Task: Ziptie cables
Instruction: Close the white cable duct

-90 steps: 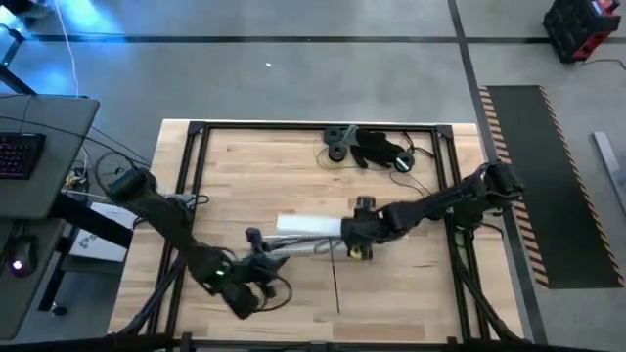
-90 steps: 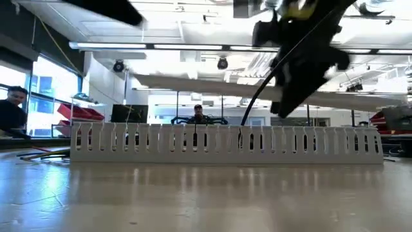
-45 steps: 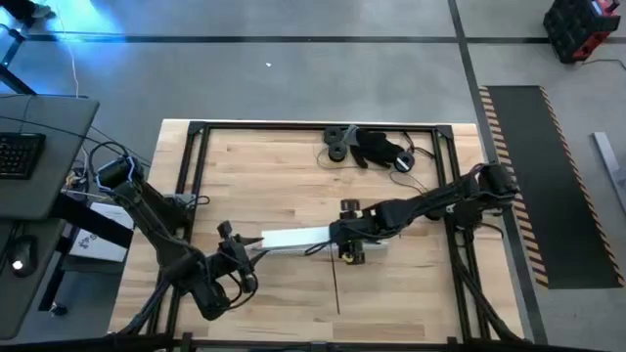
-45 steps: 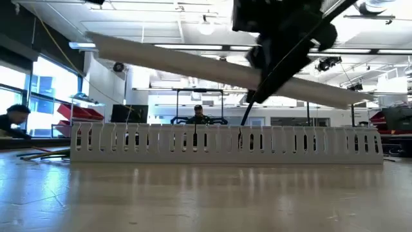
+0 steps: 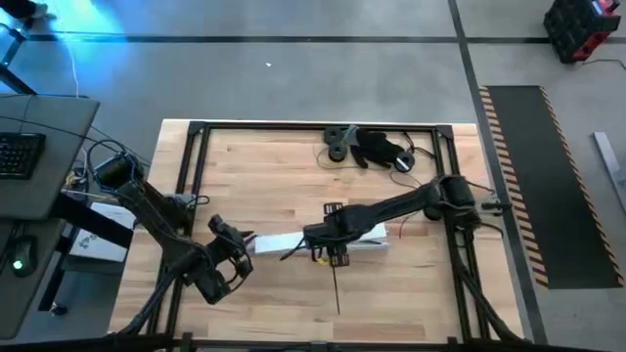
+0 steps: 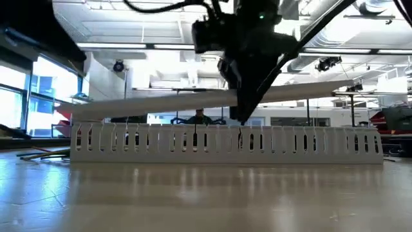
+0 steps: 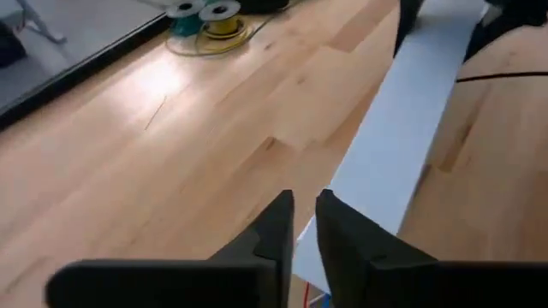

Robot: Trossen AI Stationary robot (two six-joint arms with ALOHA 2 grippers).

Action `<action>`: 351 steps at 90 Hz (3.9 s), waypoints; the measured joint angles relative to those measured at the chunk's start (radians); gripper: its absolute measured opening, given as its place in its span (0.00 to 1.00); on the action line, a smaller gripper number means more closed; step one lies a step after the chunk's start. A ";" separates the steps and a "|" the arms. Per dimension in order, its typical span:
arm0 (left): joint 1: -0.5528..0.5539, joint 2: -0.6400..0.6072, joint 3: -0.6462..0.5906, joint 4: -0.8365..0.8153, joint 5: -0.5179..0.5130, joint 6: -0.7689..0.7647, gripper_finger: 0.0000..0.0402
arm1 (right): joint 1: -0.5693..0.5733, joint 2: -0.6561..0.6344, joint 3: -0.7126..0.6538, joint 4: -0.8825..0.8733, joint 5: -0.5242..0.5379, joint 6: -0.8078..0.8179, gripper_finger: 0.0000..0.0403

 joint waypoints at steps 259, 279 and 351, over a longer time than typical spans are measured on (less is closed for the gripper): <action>0.131 0.105 -0.386 1.142 0.128 0.494 0.00 | 0.028 0.002 -0.128 0.089 -0.074 0.031 0.55; 0.134 0.105 -0.386 1.140 0.128 0.495 0.00 | 0.027 0.002 -0.128 0.090 -0.099 0.025 0.53; 0.134 0.106 -0.387 1.136 0.098 0.511 0.00 | 0.043 -0.046 -0.126 0.076 -0.112 0.132 0.49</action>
